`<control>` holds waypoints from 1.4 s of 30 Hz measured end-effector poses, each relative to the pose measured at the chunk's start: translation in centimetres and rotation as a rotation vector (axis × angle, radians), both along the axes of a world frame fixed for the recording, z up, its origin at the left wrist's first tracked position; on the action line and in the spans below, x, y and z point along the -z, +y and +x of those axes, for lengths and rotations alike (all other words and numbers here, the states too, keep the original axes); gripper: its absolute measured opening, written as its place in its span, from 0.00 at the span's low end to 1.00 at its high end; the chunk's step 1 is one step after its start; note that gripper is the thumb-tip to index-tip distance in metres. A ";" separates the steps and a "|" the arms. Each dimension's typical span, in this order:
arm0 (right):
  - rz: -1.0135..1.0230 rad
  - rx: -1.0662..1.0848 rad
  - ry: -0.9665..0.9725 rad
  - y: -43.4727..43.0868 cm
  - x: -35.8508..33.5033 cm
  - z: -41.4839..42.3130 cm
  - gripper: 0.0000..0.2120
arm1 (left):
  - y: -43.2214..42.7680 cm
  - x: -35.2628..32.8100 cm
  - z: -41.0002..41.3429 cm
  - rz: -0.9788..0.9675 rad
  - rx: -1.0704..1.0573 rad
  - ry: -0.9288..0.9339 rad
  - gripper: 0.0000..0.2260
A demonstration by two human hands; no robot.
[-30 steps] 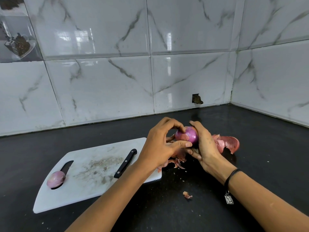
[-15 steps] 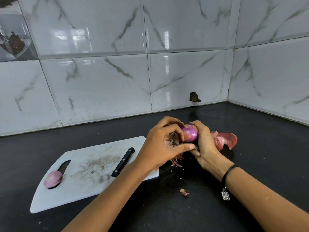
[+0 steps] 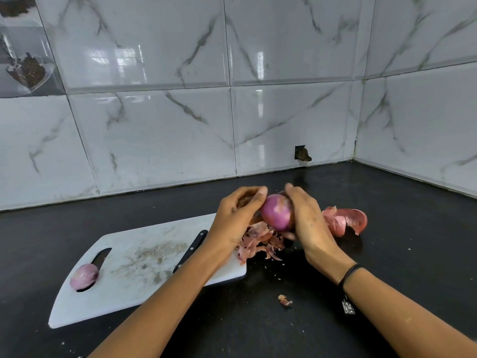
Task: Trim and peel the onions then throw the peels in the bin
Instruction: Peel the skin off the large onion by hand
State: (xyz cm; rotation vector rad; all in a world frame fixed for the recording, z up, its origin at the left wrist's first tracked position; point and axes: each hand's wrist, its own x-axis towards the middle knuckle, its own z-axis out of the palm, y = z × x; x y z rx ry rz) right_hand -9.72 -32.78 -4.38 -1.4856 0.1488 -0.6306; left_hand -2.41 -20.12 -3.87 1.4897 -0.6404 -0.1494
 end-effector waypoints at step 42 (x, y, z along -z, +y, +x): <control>0.135 -0.238 -0.043 -0.2 -0.1 0.3 0.22 | 1.6 -0.5 1.2 0.146 -0.181 -0.670 0.25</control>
